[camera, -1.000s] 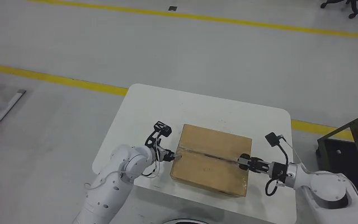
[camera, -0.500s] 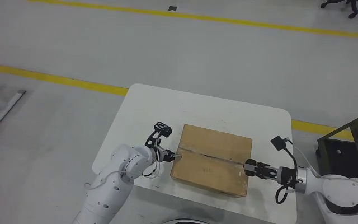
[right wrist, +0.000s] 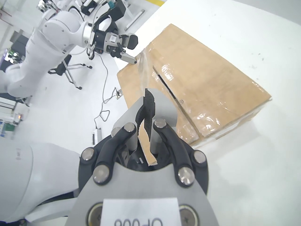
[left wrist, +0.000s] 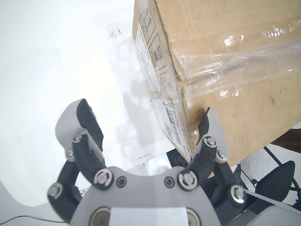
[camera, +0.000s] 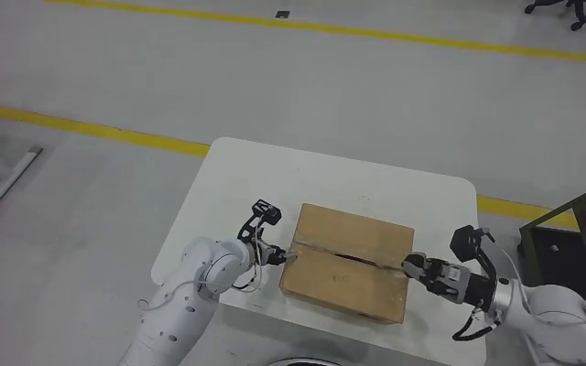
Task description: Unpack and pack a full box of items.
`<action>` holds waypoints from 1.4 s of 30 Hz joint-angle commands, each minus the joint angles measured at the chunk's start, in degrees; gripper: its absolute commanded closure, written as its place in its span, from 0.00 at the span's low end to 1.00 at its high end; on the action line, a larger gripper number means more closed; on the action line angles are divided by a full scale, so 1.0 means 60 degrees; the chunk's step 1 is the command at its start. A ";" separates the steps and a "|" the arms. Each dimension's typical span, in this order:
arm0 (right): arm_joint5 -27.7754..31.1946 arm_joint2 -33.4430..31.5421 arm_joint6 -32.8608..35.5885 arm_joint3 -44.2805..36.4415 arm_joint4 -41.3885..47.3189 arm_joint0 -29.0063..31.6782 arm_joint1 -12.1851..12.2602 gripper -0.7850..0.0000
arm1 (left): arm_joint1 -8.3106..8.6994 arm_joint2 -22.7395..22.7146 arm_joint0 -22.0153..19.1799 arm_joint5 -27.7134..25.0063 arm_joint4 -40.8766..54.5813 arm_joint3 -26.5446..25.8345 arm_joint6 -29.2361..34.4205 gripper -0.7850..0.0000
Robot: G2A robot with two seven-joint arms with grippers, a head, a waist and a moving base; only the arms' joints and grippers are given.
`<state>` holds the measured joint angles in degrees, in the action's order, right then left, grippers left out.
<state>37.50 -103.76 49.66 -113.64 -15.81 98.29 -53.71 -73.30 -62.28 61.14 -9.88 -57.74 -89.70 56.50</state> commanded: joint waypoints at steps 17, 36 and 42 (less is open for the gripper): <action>0.0676 -0.0091 -0.2303 -0.0692 -0.3706 0.0868 -0.0093 1.00 | 0.0041 0.0054 -0.0072 0.0003 0.0121 0.0075 -0.0043 0.00; 0.0345 0.0299 -0.6392 -0.1530 -1.1308 0.1685 -0.0152 1.00 | 0.0102 0.0045 -0.0100 -0.0008 0.0190 0.0081 -0.0084 0.00; 0.0377 0.0240 -0.7246 -0.1142 -1.2364 0.1933 -0.0126 1.00 | 0.0111 0.0087 -0.0146 -0.0063 0.0253 0.0091 -0.0050 0.00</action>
<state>39.82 -102.40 6.56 -120.66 -88.94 109.85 -54.50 -72.64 -61.84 60.30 -10.12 -56.32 -89.18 56.14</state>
